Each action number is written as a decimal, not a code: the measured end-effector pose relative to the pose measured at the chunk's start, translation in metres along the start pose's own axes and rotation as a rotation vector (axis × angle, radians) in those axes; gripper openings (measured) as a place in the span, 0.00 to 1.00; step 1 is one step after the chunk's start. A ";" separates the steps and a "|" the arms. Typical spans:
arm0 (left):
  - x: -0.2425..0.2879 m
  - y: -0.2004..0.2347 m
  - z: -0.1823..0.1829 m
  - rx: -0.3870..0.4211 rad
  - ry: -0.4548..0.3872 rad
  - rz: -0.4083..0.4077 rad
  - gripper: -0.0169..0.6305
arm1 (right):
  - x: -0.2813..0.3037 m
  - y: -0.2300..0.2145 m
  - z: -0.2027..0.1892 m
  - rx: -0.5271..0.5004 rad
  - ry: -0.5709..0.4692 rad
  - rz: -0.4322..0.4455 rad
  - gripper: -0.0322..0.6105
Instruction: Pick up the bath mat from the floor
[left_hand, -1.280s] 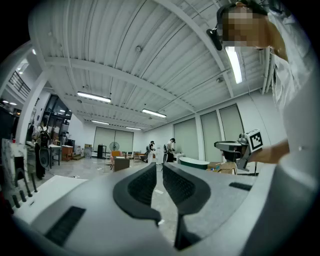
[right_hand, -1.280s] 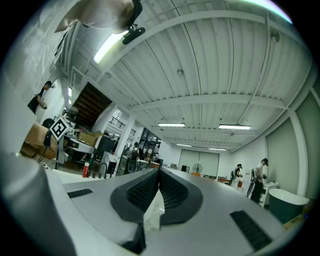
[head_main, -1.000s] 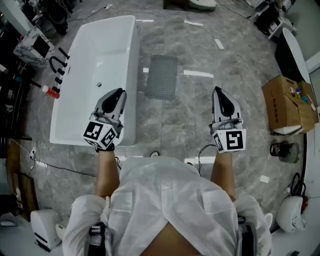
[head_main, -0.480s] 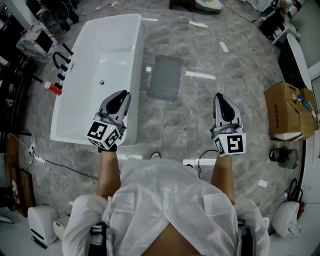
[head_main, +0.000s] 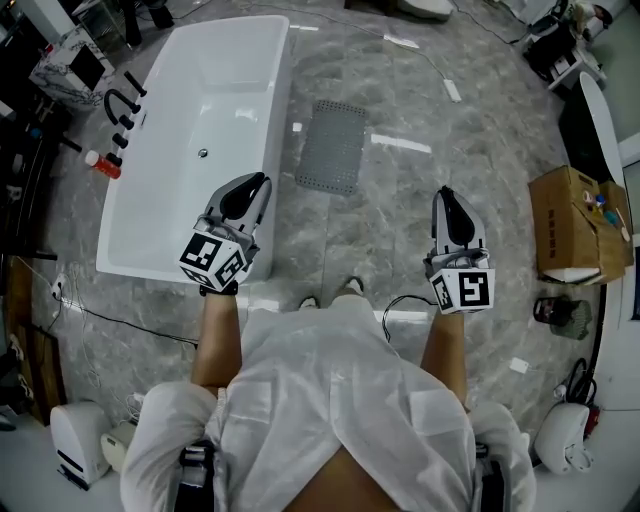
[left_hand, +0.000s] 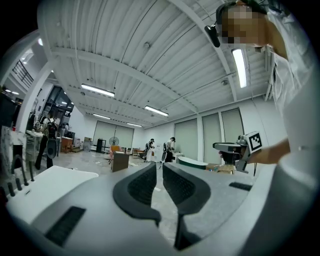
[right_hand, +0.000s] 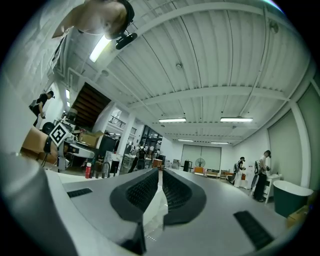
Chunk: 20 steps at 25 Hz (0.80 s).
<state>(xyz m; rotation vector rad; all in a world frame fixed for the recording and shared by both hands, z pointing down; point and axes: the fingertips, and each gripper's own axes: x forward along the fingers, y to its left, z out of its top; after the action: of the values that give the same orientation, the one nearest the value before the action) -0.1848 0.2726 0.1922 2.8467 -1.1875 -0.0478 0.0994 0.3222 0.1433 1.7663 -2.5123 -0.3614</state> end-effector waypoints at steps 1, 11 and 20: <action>0.004 0.000 -0.001 -0.001 0.002 -0.005 0.10 | 0.002 -0.002 -0.003 0.008 0.003 0.000 0.10; 0.074 0.022 -0.013 0.004 0.029 -0.037 0.10 | 0.070 -0.044 -0.051 0.054 0.018 0.028 0.10; 0.173 0.088 -0.032 -0.044 0.039 -0.016 0.10 | 0.171 -0.103 -0.102 0.073 0.070 0.058 0.12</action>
<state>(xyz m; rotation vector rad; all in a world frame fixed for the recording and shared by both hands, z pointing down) -0.1239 0.0892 0.2288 2.8062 -1.1419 -0.0183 0.1532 0.1132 0.2038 1.6950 -2.5520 -0.2044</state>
